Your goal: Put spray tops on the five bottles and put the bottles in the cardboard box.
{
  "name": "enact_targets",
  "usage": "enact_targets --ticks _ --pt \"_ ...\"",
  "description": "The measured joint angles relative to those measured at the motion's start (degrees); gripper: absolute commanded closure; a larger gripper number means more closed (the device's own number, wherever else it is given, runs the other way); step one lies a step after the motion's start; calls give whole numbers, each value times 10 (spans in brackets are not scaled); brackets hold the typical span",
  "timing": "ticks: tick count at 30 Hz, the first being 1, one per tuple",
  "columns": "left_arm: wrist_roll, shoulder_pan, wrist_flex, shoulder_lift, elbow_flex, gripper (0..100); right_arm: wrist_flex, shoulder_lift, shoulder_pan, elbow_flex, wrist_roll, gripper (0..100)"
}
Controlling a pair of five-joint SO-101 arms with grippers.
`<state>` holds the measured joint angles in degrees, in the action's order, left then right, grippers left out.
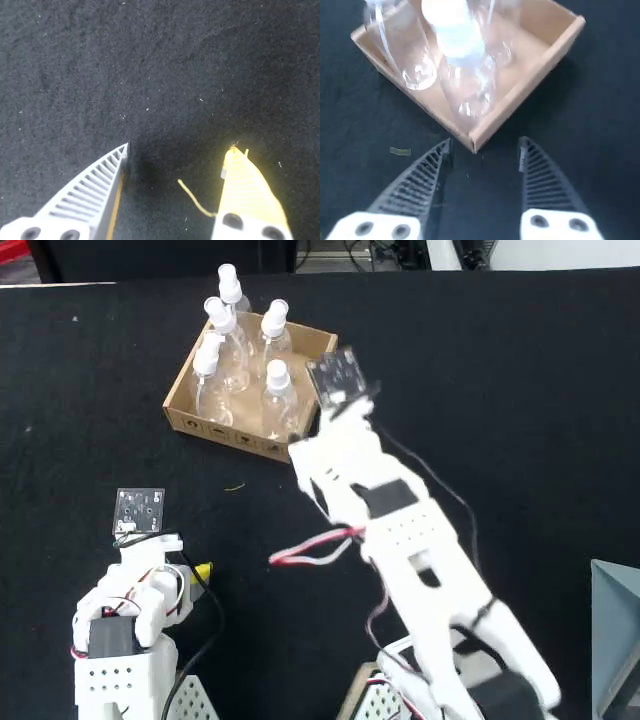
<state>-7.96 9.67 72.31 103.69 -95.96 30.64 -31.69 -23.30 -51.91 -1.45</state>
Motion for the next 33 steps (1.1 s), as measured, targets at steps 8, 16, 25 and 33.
enact_targets --ticks 8,16,25,33 --pt "0 0 0 0 0 725 0 -181 1 -138 0 979" --pt "0 0 0 0 0 725 89 -351 72 -205 0 976" --pt "0 0 0 0 0 725 174 -520 109 -295 1 976" --pt "0 0 0 0 0 725 193 -653 156 -374 10 976"
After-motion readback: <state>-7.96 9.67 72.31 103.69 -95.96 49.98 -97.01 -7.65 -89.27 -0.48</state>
